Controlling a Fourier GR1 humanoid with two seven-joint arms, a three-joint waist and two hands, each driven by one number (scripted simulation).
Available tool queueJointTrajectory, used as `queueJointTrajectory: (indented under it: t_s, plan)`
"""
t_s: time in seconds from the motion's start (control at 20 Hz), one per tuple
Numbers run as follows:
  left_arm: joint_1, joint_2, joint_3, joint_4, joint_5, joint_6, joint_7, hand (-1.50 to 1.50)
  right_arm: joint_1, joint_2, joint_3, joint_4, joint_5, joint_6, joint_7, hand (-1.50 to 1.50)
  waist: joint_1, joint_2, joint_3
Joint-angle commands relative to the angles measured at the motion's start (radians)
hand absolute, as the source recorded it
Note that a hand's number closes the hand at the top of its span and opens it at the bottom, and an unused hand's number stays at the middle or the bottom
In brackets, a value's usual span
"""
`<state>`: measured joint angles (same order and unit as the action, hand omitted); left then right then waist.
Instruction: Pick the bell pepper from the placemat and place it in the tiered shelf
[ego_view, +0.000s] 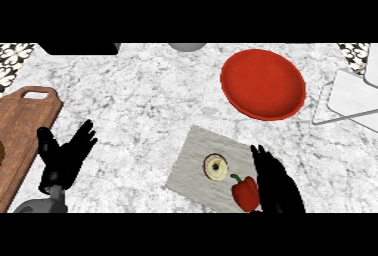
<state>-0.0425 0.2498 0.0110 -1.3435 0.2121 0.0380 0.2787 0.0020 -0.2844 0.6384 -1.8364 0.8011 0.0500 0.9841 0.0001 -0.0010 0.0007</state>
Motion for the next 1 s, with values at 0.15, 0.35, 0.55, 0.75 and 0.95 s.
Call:
queueJointTrajectory:
  t_s: [0.15,0.35,0.55,0.75,0.95]
  plan:
    - [0.003,-0.024,0.005,-0.09,-0.028,0.026,0.093,0.0,0.019,0.056,-0.026,0.129,0.099,-0.061,-0.101,-1.5,0.001,0.0,0.0]
    - [0.0,-0.041,0.027,0.014,-0.051,-0.028,-0.007,0.0,0.029,0.094,-0.054,0.09,0.111,-0.017,-0.114,-1.5,-0.001,0.0,-0.001]
    - [0.017,-0.056,0.036,0.026,-0.072,-0.014,-0.038,0.0,0.029,0.105,-0.095,0.211,0.112,-0.103,-0.242,-1.5,0.0,0.001,-0.001]
    - [-0.015,-0.075,0.029,0.034,-0.091,-0.002,-0.026,0.0,-0.015,0.153,-0.1,0.262,0.108,-0.051,-0.26,-1.5,-0.001,0.001,-0.001]
    - [0.013,-0.037,0.038,-0.032,-0.054,-0.034,0.02,0.0,-0.09,0.131,0.013,0.363,0.119,0.098,-0.282,1.5,0.012,0.0,-0.001]
